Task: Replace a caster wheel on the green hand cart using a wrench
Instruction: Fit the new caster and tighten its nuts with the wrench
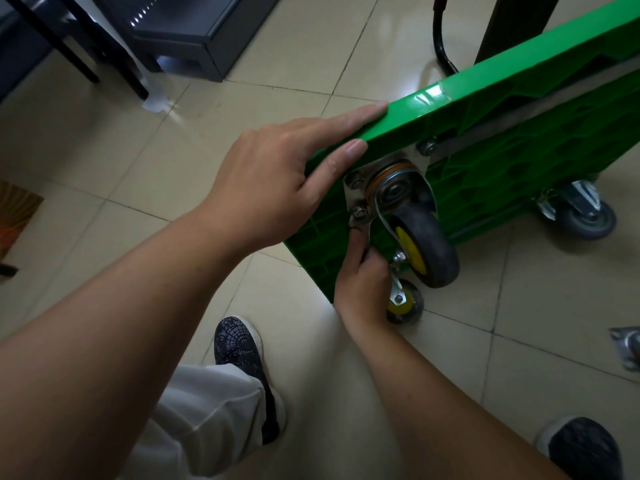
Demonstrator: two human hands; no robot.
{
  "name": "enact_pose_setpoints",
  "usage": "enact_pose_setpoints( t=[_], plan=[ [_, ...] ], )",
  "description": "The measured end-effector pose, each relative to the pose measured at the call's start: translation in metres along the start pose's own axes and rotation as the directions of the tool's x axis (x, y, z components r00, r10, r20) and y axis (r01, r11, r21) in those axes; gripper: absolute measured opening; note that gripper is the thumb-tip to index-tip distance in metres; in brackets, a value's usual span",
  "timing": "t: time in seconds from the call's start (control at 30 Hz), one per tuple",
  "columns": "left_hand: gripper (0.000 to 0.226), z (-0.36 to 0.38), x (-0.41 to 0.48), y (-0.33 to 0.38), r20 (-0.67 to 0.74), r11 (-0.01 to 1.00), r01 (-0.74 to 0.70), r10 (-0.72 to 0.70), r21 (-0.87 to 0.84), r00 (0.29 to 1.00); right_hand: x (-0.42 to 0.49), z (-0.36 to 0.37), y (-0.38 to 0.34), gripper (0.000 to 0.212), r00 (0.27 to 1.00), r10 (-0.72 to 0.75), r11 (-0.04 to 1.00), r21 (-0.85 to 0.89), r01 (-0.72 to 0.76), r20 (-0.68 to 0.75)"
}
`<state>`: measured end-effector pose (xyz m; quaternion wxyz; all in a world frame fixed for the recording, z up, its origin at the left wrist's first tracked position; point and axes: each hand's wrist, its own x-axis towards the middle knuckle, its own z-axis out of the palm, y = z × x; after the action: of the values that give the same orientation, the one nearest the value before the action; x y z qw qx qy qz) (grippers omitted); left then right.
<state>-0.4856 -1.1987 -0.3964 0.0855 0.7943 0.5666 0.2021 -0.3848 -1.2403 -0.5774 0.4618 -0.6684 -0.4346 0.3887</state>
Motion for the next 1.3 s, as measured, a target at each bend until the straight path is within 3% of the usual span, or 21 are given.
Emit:
enact_pose_setpoints(
  t=[0.13,0.27,0.37,0.53,0.7,0.8,0.87,0.93,1.0,1.1,1.17,1.23,1.3],
  plan=[
    [0.043,0.001,0.0,0.001,-0.003,1.0,-0.011,0.011,0.013,1.0,-0.008,0.004,-0.011,0.076,0.994,0.109,0.991,0.072,-0.11,0.027],
    [0.042,0.002,-0.002,0.002,-0.025,1.0,-0.001,0.002,0.021,1.0,-0.023,0.008,-0.042,0.042,0.966,0.259,0.922,0.297,-0.25,0.012],
    [0.042,0.004,-0.001,0.002,-0.024,1.0,-0.004,0.004,0.018,1.0,-0.031,0.01,-0.058,0.048,0.925,0.378,0.824,0.439,-0.359,0.048],
    [0.042,0.005,0.0,0.0,-0.039,1.0,-0.006,0.006,0.025,0.999,-0.033,0.017,-0.06,0.056,0.866,0.473,0.757,0.429,-0.493,0.16],
    [0.043,0.004,-0.001,-0.001,-0.019,1.0,-0.008,0.008,0.019,1.0,-0.033,0.015,-0.06,0.07,0.856,0.467,0.748,0.419,-0.515,0.22],
    [0.044,0.001,0.0,-0.001,0.018,1.0,-0.003,0.003,0.01,1.0,-0.033,0.009,-0.053,0.063,0.878,0.382,0.775,0.418,-0.474,0.288],
    [0.044,-0.002,0.0,0.0,0.062,1.0,0.005,-0.004,-0.004,0.998,-0.032,-0.006,-0.028,0.065,0.906,0.293,0.888,0.263,-0.377,0.306],
    [0.045,-0.008,0.002,0.003,0.125,0.999,0.031,-0.027,-0.029,0.992,-0.026,-0.035,0.011,0.075,0.929,0.212,0.977,-0.027,-0.214,0.303],
    [0.047,-0.016,0.006,0.009,0.168,0.999,0.031,-0.034,0.02,0.985,-0.006,-0.072,0.048,0.084,0.964,0.143,0.949,-0.309,-0.069,0.224],
    [0.052,-0.02,0.025,0.025,0.151,0.999,-0.02,0.015,0.03,0.988,0.054,-0.134,0.052,0.073,0.989,0.013,0.848,-0.525,0.066,0.146],
    [0.053,-0.012,0.038,0.039,0.126,0.999,-0.048,0.047,0.004,0.991,0.102,-0.169,0.029,0.072,0.919,-0.334,0.632,-0.674,0.382,0.208],
    [0.053,-0.001,0.049,0.049,0.11,0.996,-0.082,0.079,0.03,0.991,0.142,-0.189,-0.002,0.07,0.666,-0.64,0.234,-0.729,0.643,0.382],
    [0.05,0.009,0.059,0.057,0.113,0.994,-0.096,0.09,0.043,0.99,0.164,-0.203,-0.031,0.07,0.444,-0.714,-0.071,-0.688,0.723,0.54]
  ],
)
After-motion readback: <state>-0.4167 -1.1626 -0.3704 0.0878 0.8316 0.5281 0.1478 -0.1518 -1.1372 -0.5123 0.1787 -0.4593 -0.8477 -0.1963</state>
